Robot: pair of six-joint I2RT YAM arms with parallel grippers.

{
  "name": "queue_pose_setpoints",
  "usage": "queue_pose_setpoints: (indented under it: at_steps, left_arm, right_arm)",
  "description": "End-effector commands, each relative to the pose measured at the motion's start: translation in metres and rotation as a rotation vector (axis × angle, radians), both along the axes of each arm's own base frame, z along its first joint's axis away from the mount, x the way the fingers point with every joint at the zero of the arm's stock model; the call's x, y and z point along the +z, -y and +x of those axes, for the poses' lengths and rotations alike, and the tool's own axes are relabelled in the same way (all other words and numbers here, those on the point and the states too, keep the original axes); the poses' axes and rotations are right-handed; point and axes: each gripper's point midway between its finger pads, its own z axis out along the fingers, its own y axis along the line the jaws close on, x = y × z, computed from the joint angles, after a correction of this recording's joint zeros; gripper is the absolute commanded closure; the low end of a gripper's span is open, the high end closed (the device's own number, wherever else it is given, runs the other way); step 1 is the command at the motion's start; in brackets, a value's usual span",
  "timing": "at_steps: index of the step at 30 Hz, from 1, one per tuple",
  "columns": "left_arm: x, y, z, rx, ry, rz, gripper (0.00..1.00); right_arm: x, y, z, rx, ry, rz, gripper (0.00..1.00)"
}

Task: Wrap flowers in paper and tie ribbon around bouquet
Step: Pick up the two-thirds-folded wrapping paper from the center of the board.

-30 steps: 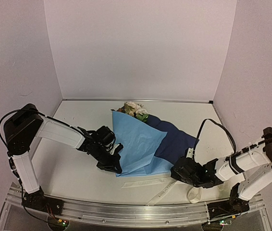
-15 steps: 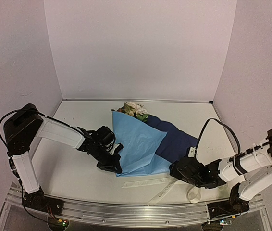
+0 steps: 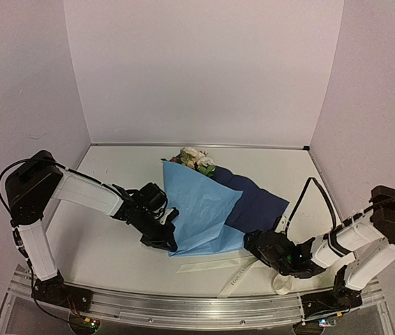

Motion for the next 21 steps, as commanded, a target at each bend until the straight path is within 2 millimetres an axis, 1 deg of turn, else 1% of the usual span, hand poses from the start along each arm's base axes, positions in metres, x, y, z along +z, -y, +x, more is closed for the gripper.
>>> queue_pose_setpoints:
  at_steps: [1,3,7,11,13,16,21]
  left_arm:
    - [-0.032,-0.025,-0.010,0.010,-0.034,0.130,0.99]
    - [-0.031,-0.024,-0.009,0.011,-0.032,0.128,0.99]
    - [-0.030,-0.024,-0.009,0.010,-0.029,0.129,0.99]
    - [-0.030,-0.025,-0.009,0.010,-0.028,0.129,0.99]
    - [-0.029,-0.024,-0.009,0.010,-0.025,0.129,0.99]
    - [-0.026,-0.024,-0.008,0.010,-0.017,0.127,0.98]
    - [-0.018,-0.021,-0.005,0.007,0.002,0.112,0.96]
  right_arm:
    - [-0.009,0.004,0.003,-0.050,0.013,0.055,0.41]
    - [-0.010,0.006,0.003,-0.062,0.015,0.057,0.47]
    - [-0.010,0.009,0.003,-0.062,0.019,0.051,0.64]
    - [-0.004,0.001,0.003,-0.011,0.030,0.039,0.80]
    - [0.002,-0.004,0.003,0.017,0.043,0.036,0.86]
    - [0.012,-0.012,0.004,0.065,0.064,0.024,0.90]
    - [0.037,-0.031,0.004,0.182,0.098,-0.046,0.95]
